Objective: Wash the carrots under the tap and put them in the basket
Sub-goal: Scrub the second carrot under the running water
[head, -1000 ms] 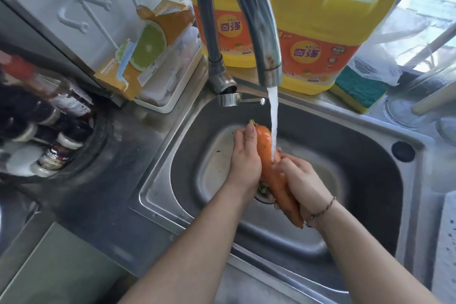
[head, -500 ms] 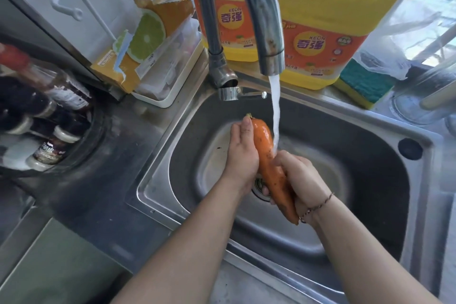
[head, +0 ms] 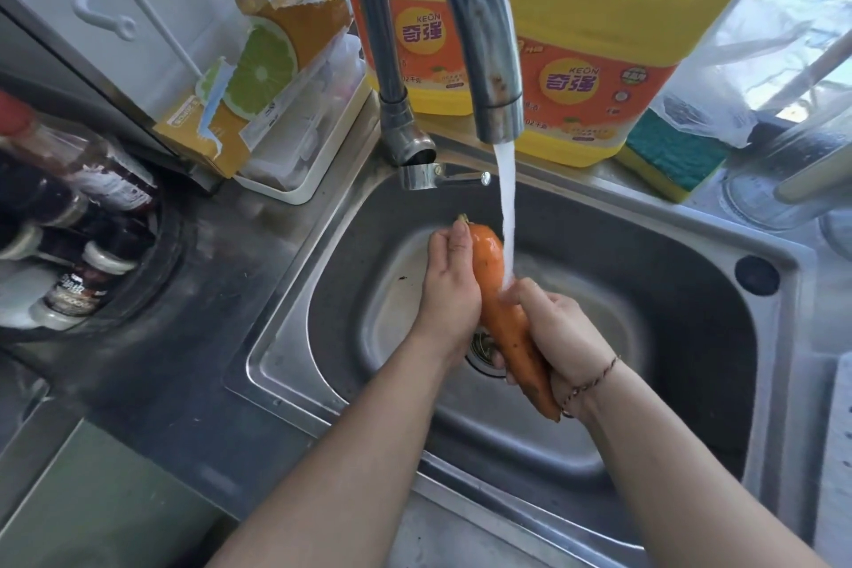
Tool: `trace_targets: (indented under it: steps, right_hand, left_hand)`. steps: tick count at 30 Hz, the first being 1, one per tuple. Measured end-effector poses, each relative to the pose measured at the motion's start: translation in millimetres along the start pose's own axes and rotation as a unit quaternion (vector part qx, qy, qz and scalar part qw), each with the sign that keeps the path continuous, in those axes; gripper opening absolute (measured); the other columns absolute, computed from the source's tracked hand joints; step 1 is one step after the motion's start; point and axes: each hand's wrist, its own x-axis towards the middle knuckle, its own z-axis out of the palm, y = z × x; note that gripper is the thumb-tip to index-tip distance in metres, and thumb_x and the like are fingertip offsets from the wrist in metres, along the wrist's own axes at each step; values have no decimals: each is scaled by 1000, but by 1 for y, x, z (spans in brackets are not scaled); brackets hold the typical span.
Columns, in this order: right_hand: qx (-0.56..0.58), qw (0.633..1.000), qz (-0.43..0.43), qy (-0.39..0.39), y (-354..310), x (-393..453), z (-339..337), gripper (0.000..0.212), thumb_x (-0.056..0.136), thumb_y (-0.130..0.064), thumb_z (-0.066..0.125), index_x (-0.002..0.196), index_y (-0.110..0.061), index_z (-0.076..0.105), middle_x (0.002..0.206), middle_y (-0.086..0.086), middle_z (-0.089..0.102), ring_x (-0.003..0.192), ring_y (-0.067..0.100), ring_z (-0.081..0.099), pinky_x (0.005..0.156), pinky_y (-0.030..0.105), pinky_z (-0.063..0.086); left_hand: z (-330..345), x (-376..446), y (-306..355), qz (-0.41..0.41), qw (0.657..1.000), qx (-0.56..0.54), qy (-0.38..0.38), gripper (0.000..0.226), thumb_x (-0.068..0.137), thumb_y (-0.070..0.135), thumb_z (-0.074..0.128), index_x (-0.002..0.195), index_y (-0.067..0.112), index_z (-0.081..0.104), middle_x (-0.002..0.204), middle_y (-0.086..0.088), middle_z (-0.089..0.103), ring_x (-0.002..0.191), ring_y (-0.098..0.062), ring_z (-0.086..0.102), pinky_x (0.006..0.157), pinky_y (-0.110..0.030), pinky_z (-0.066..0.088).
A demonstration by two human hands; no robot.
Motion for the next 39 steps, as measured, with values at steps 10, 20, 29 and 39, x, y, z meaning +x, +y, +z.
trace_targets:
  steps: [10, 20, 29, 39]
  right_hand:
    - [3, 1000, 27, -2, 0, -3, 0, 27, 87, -25, 54, 90, 0, 65, 69, 21, 61, 52, 28, 55, 45, 28, 45]
    - [-1, 999, 34, -3, 4, -4, -2, 27, 87, -26, 57, 92, -1, 66, 71, 20, 64, 56, 29, 57, 48, 30, 46]
    - [-5, 1000, -5, 9, 6, -8, -3, 22, 89, -24, 61, 78, -7, 69, 71, 18, 65, 53, 28, 56, 46, 29, 46]
    - [-86, 994, -40, 46, -6, -5, 1, 71, 87, -65, 54, 85, 5, 64, 72, 28, 68, 52, 30, 57, 45, 30, 47]
  left_hand:
    - [-2, -3, 0, -22, 1000, -13, -9, 23, 104, 50, 31, 103, 37, 50, 113, 0, 62, 110, -19, 63, 99, -38, 52]
    - [0, -8, 0, -11, 999, 30, 8, 30, 102, 57, 32, 103, 33, 51, 105, -1, 62, 100, -18, 63, 99, -45, 52]
    - [3, -9, 1, -7, 998, 53, 14, 26, 104, 51, 33, 103, 32, 51, 108, -8, 62, 106, -27, 62, 101, -52, 49]
    - [-6, -17, 2, 45, 989, 135, -51, 28, 107, 37, 33, 113, 13, 46, 87, 5, 55, 64, 9, 51, 62, -10, 44]
